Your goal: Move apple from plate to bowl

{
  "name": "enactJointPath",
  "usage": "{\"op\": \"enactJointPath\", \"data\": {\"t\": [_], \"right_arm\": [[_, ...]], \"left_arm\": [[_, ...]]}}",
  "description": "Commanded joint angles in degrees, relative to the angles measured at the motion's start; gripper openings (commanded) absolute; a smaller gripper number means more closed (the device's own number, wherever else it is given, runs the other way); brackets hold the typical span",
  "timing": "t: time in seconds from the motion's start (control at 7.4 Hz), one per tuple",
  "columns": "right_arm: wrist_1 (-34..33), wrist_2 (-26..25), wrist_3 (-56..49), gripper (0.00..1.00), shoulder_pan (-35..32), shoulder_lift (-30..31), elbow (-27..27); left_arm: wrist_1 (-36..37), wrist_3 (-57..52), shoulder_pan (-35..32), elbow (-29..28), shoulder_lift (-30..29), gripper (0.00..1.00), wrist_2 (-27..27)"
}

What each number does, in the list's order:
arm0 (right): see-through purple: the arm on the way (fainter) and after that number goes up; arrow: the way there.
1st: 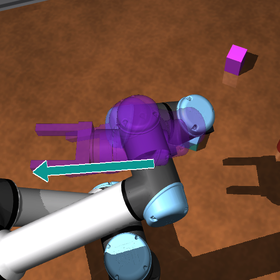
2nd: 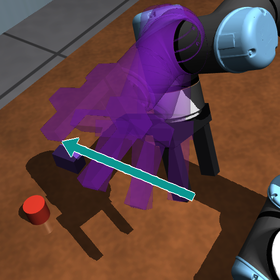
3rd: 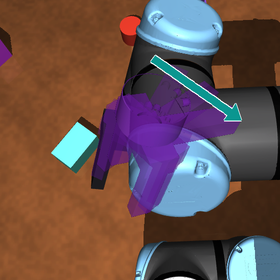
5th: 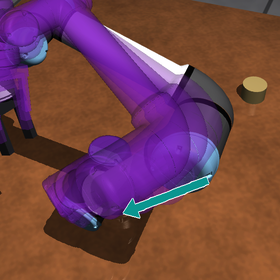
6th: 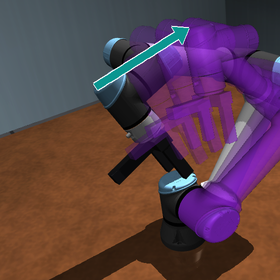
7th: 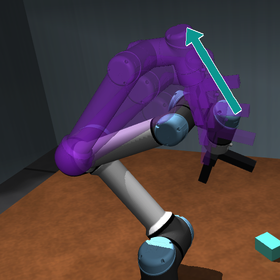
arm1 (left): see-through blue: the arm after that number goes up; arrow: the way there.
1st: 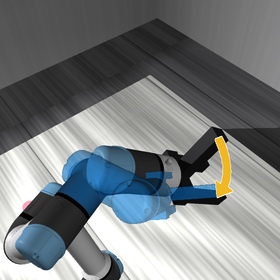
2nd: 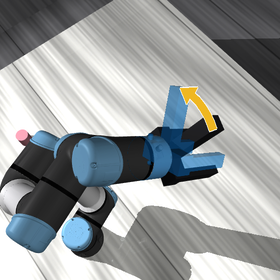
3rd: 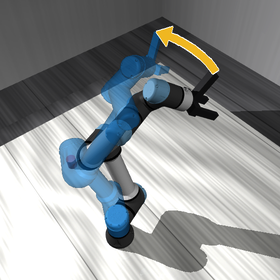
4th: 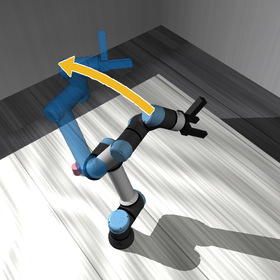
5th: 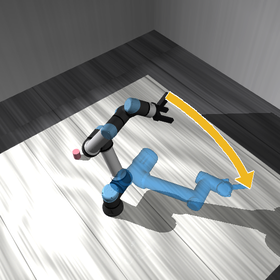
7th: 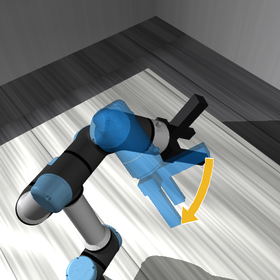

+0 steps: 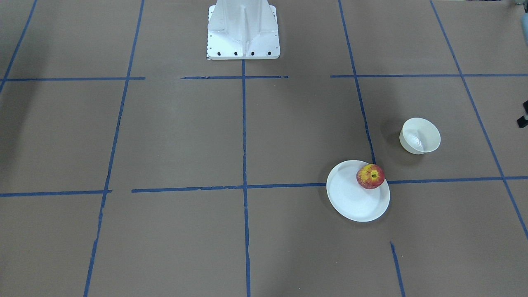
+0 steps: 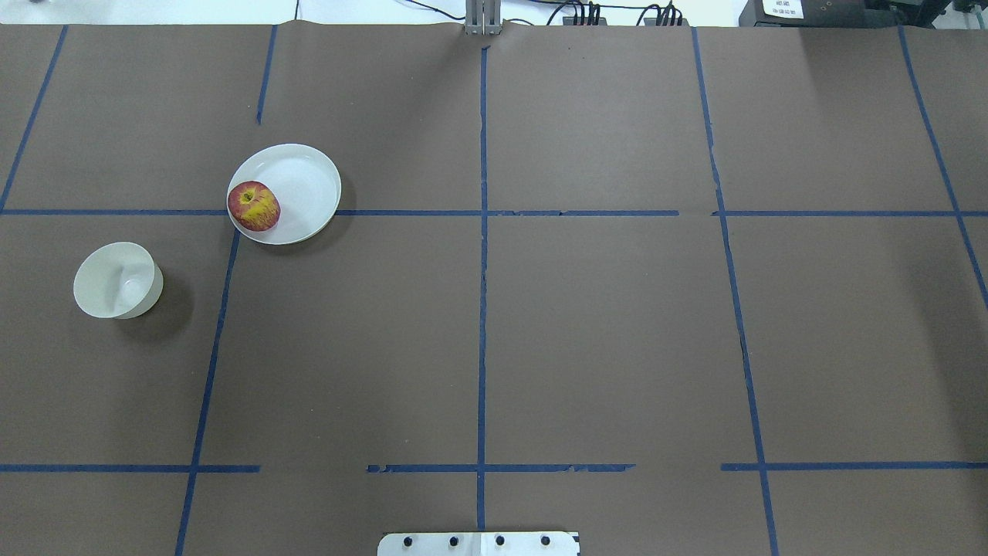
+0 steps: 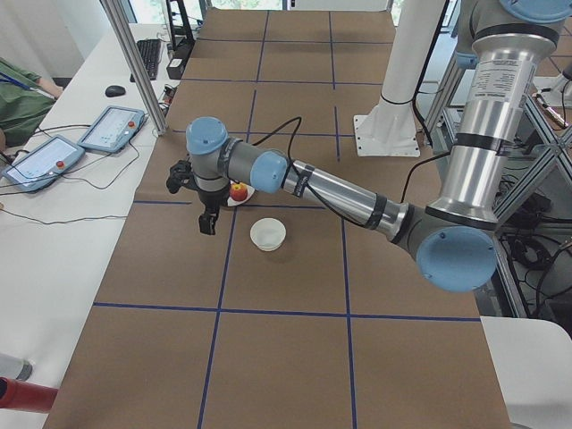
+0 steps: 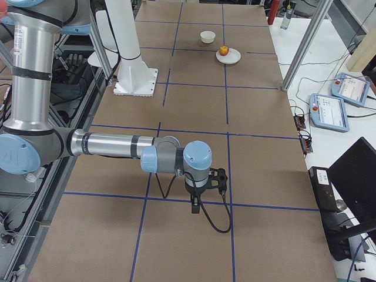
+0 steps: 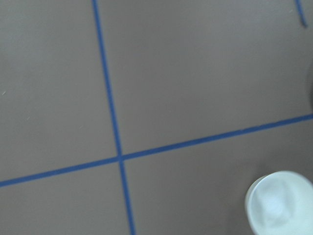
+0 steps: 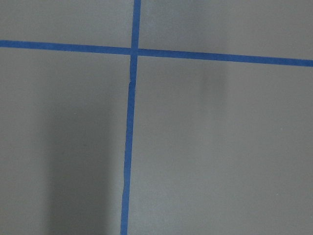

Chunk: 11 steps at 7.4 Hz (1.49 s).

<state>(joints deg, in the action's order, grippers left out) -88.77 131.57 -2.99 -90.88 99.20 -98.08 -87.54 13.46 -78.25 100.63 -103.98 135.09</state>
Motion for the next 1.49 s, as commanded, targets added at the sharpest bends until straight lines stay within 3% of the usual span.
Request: {"op": "enactJointPath", "data": {"t": [0.0, 0.27, 0.54, 1.35], "right_arm": [[0.0, 0.0, 0.0, 1.00, 0.0, 0.0, 0.0], [0.0, 0.0, 0.0, 1.00, 0.0, -0.1, 0.0], [0.0, 0.0, 0.0, 1.00, 0.0, -0.1, 0.0], [0.0, 0.0, 0.0, 1.00, 0.0, 0.0, 0.0]], "left_arm": [[-0.3, 15.6, 11.0, -1.3, -7.4, 1.00, -6.0], [-7.1, 26.3, 17.0, -5.1, -10.6, 1.00, -8.0], [-19.1, 36.1, 22.2, -12.3, -11.9, 1.00, -16.6], [-24.2, 40.6, 28.5, -19.0, -13.6, 1.00, -16.9]]}}
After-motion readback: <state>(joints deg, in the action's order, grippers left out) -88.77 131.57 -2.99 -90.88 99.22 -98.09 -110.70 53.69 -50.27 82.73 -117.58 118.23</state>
